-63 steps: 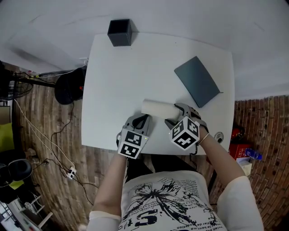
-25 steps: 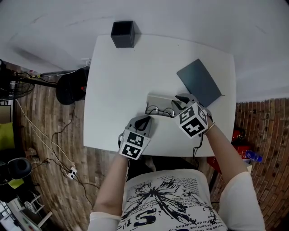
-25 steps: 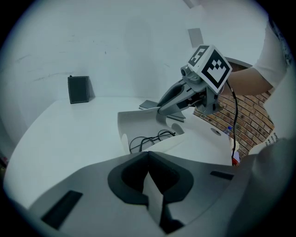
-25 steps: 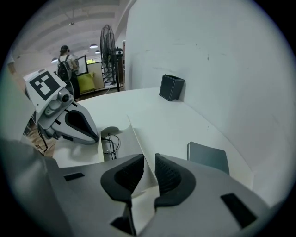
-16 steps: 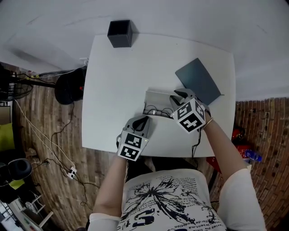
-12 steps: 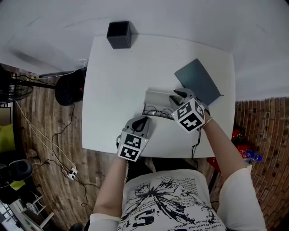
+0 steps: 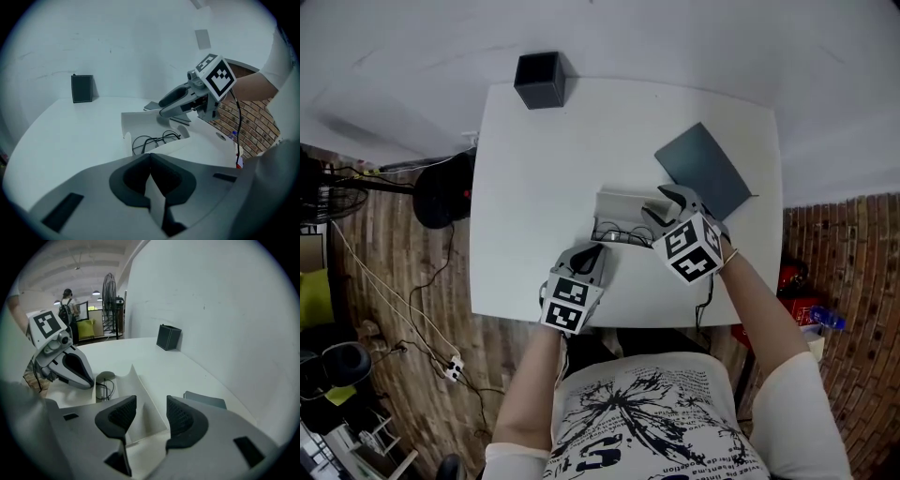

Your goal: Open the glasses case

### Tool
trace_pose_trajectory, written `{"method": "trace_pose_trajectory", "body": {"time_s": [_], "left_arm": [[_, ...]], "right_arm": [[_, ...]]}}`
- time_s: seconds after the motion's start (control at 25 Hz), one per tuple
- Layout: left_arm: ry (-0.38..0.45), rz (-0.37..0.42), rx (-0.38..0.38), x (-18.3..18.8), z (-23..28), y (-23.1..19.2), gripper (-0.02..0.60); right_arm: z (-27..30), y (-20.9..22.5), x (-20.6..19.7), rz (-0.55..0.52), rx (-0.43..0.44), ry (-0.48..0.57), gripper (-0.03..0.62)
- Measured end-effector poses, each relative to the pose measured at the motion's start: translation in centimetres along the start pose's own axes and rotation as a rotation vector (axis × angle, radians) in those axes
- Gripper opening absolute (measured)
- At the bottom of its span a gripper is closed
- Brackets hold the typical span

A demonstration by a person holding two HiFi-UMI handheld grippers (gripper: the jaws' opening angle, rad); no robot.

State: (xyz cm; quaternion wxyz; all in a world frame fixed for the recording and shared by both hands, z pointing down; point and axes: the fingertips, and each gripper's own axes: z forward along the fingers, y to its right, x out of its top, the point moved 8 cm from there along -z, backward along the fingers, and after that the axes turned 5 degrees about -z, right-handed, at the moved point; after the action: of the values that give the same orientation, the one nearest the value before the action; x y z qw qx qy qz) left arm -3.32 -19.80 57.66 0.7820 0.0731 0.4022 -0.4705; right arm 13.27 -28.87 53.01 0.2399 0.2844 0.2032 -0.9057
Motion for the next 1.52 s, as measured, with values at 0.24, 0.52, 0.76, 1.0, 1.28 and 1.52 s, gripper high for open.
{"method": "trace_pose_trajectory", "body": {"time_s": [0.24, 0.52, 0.76, 1.0, 1.28, 1.52], "left_arm": [[0.046, -0.020, 0.014, 1.0, -1.4, 0.0, 0.014], [0.173, 0.094, -0.016, 4.6, -6.5, 2.0, 0.014], [0.320, 0.198, -0.048, 7.7, -12.7, 4.3, 0.014], [0.476, 0.291, -0.075, 9.7, -18.7, 5.7, 0.014], [0.633, 0.293, -0.106, 10.1, -24.4, 6.9, 0.014], [0.607, 0.298, -0.107, 8.6, -27.1, 7.2, 0.014]], "right_arm": [[-3.1, -1.1, 1.0, 0.058, -0.029, 0.058, 0.213], [-9.0, -2.5, 2.9, 0.159, -0.143, 0.191, 0.139], [-14.6, -4.9, 4.1, 0.254, -0.238, 0.316, 0.050], [-19.2, -7.8, 4.7, 0.327, -0.325, 0.425, 0.014], [-23.6, -11.6, 4.2, 0.377, -0.400, 0.529, 0.014], [-26.0, -13.6, 3.8, 0.416, -0.415, 0.594, 0.014]]}}
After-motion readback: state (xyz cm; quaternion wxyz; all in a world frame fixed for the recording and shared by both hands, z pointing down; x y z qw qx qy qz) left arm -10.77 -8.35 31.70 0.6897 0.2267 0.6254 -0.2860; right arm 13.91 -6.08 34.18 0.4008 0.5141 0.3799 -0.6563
